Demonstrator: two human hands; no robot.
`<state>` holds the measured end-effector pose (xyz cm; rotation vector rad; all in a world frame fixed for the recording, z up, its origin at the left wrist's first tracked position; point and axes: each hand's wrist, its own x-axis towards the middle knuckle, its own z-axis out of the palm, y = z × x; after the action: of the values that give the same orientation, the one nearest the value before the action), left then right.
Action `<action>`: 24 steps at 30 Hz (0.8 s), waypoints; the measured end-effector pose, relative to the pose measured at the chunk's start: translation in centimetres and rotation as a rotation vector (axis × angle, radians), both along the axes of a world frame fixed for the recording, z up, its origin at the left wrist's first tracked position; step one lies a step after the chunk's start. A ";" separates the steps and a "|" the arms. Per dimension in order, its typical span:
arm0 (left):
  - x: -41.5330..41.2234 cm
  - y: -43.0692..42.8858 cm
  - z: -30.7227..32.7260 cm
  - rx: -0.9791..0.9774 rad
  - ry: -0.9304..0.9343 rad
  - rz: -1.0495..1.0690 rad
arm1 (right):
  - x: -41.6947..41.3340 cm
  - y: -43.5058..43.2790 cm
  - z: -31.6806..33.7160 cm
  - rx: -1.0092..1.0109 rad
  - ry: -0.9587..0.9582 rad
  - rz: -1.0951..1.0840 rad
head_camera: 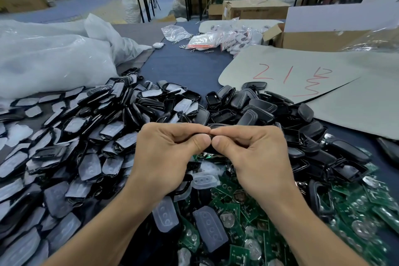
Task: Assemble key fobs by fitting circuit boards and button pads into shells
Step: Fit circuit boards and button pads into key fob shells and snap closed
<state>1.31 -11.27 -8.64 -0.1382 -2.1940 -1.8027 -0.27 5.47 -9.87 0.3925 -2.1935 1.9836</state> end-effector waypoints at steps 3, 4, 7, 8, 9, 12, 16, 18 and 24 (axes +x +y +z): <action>0.1 -0.1 0.2 -0.030 0.033 0.023 | 0.2 -0.1 0.4 0.061 0.020 0.004; 0.2 -0.2 0.1 -0.061 0.041 0.034 | 0.2 -0.1 0.5 0.120 0.019 0.013; 0.3 -0.1 0.3 -0.143 0.077 0.043 | 0.2 0.3 0.7 0.271 0.027 0.018; 0.4 -0.1 0.2 -0.130 0.084 0.040 | 0.1 0.5 0.8 0.294 0.034 0.027; 0.4 -0.1 0.2 -0.101 0.082 0.036 | 0.1 0.7 0.9 0.312 0.035 0.046; 0.2 0.1 0.0 -0.005 0.055 0.018 | -0.3 1.3 1.1 0.329 -0.024 0.110; 0.0 0.2 -0.1 0.113 -0.001 -0.008 | -0.3 1.2 1.1 0.296 -0.039 0.084; 0.0 0.3 0.0 0.116 0.003 0.001 | 0.1 0.6 1.0 0.265 -0.002 0.040; 0.3 1.1 0.6 0.208 -0.081 -0.097 | 0.6 -1.2 0.2 -0.357 -0.327 0.090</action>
<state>1.57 -10.19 -8.09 -0.1307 -2.0684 -2.1116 0.35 4.27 -9.70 0.1261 -1.9477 2.5839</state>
